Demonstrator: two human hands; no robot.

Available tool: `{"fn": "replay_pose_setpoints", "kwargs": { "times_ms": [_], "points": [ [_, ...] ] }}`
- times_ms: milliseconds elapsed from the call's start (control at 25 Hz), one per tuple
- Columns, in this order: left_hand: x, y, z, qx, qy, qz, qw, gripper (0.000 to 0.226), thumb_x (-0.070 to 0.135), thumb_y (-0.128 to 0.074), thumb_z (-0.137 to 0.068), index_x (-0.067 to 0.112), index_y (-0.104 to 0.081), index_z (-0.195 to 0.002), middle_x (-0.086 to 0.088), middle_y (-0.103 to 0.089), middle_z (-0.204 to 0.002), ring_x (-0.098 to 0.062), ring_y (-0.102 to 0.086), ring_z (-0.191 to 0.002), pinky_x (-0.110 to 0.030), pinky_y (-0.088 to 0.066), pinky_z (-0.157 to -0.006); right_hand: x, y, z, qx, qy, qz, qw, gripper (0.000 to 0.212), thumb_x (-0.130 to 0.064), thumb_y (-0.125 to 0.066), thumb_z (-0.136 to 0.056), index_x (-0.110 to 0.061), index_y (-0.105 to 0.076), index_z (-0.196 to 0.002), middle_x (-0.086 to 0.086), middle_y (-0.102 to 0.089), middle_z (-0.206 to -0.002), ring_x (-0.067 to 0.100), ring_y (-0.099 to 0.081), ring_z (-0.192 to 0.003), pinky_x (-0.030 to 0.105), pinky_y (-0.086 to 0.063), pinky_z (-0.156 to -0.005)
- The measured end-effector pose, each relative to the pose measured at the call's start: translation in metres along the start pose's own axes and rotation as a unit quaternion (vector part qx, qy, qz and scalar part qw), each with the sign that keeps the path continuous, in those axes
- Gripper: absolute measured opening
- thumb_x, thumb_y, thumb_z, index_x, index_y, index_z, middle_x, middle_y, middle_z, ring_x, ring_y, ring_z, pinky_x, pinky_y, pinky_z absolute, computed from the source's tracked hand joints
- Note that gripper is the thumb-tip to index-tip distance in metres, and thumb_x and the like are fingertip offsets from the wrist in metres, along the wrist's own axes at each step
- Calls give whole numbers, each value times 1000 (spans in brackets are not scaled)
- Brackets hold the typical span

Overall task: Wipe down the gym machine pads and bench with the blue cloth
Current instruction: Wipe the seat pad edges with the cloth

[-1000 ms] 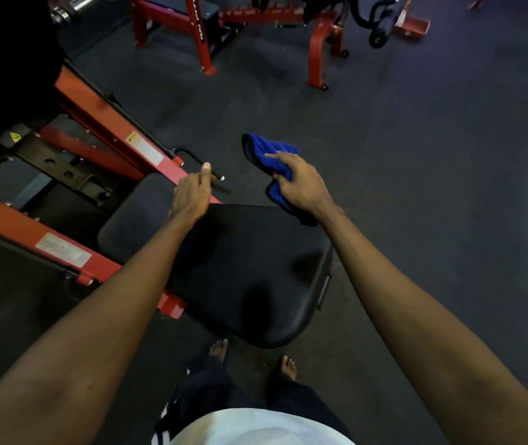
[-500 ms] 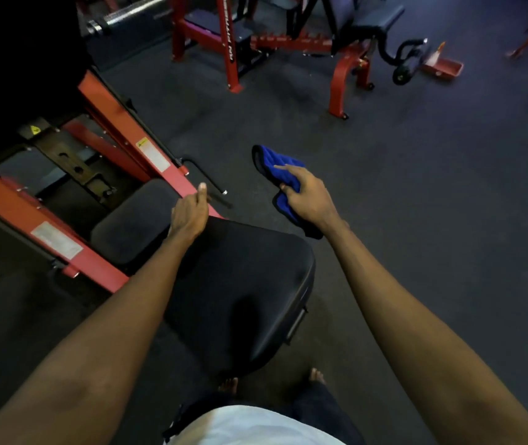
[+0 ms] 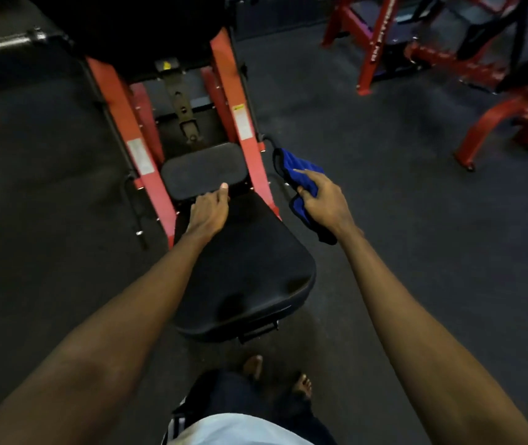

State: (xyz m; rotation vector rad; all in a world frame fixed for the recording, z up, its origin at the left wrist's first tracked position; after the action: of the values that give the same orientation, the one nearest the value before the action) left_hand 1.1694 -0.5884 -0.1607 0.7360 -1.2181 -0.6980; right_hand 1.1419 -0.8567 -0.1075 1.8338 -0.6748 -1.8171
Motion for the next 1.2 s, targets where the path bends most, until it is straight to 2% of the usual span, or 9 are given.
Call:
{"fn": "replay_pose_setpoints", "kwargs": {
  "times_ms": [160, 360, 600, 720, 960, 1200],
  "points": [
    [-9, 2, 3, 50, 52, 41, 997, 71, 59, -16, -98, 17, -73, -103, -19, -69, -114, -38, -60, -112, -51, -43, -102, 1, 13, -27, -36, 41, 2, 998, 46, -17, -59, -94, -34, -58, -137, -8, -56, -142, 15, -52, -131, 26, -38, -106],
    [1, -27, -2, 65, 99, 57, 991, 69, 55, -17, -101, 13, -72, -109, -20, -68, -116, -39, -59, -113, -50, -43, -102, 31, 34, -53, -64, 61, 17, 996, 45, -20, -61, -95, -32, -57, -138, -7, -56, -142, 15, -51, -131, 35, -40, -112],
    [45, -80, -28, 99, 209, 66, 971, 61, 49, -22, -105, 10, -68, -116, -20, -65, -122, -41, -55, -117, -50, -42, -102, 88, 56, -152, -156, 108, 23, 982, 45, -18, -62, -96, -29, -57, -139, -4, -55, -144, 16, -49, -134, 28, -36, -110],
    [66, -99, -42, 122, 255, 63, 957, 61, 50, -22, -104, 11, -67, -119, -19, -64, -123, -40, -55, -117, -51, -41, -103, 114, 59, -197, -202, 135, 31, 970, 46, -18, -62, -96, -29, -57, -140, -2, -54, -146, 17, -47, -136, 31, -36, -112],
    [62, -108, -55, 201, 351, 85, 911, 54, 45, -30, -105, 7, -67, -117, -22, -64, -119, -42, -56, -115, -51, -44, -100, 106, 16, -272, -305, 198, 49, 930, 43, -17, -62, -95, -29, -60, -137, -3, -57, -144, 17, -49, -135, 32, -38, -112],
    [19, -129, -95, 209, 433, 130, 867, 44, 42, -39, -102, 8, -65, -110, -20, -66, -111, -40, -57, -110, -48, -46, -95, 79, -37, -329, -368, 248, 77, 893, 43, -19, -61, -97, -31, -58, -138, -7, -55, -145, 13, -47, -135, 33, -38, -114]
  ]
}}
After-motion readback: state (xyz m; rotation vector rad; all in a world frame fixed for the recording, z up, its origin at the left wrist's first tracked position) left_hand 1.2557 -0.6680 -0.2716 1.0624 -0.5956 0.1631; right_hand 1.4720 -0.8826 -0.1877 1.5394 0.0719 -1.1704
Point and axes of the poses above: each hand's wrist, its own z-axis away from the middle knuckle, its own y-axis out of the back of the hand, x = y × z, the point moved 2 cm from there along -z, towards the middle knuckle
